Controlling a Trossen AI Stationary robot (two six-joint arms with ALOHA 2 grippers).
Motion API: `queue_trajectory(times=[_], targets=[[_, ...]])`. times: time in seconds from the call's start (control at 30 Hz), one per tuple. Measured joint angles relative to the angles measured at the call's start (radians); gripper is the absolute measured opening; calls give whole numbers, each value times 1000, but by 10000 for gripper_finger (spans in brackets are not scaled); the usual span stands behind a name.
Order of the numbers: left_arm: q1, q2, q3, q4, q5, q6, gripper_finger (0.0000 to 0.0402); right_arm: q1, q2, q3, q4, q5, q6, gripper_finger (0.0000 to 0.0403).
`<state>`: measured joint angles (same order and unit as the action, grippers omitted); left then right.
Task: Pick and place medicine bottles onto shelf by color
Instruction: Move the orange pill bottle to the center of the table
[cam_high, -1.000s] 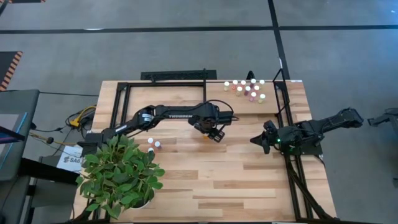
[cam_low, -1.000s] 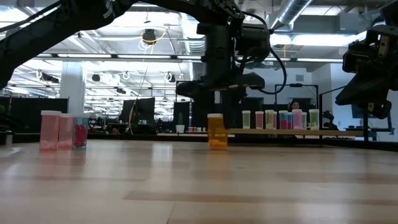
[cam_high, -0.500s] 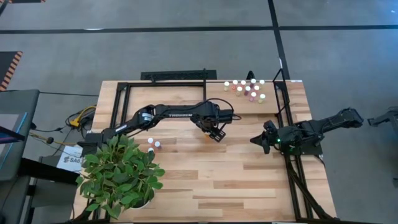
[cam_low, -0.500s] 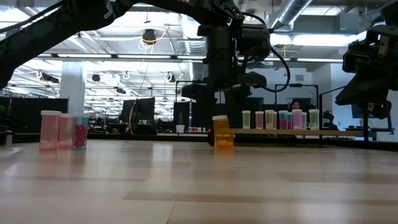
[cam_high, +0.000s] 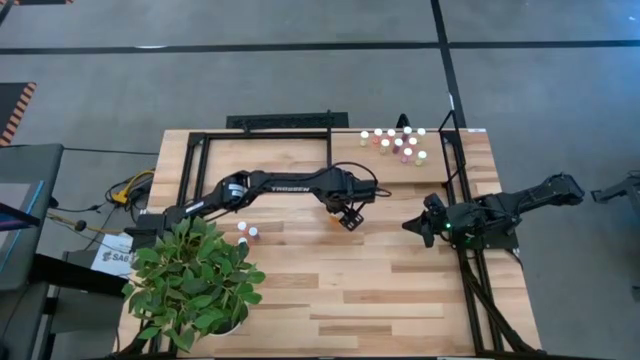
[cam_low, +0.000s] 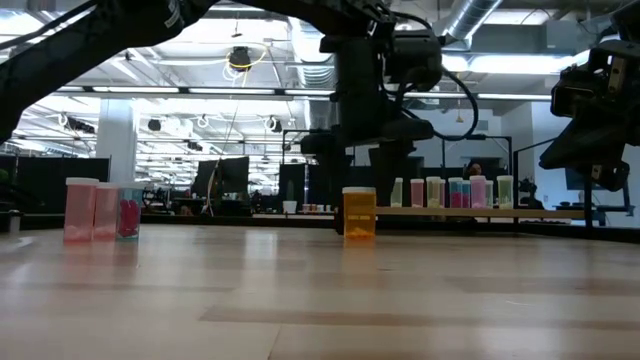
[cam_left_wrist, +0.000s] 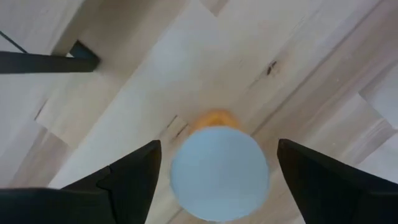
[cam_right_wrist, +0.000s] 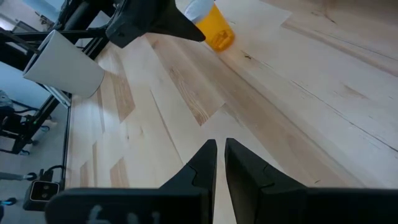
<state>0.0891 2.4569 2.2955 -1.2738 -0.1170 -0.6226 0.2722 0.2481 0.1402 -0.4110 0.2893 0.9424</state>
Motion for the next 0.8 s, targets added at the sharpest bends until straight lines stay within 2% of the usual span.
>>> queue_trajectory(times=[0.27,0.6,0.8], targets=[[-5,0,0,-9,-3,-27,290,0,0,0,0,0,0,56],[-5,-1,0,-25,0,-27,193,0,0,0,0,0,0,56],[-8,-2,37,-65,-2,-35,187,0,0,0,0,0,0,56]])
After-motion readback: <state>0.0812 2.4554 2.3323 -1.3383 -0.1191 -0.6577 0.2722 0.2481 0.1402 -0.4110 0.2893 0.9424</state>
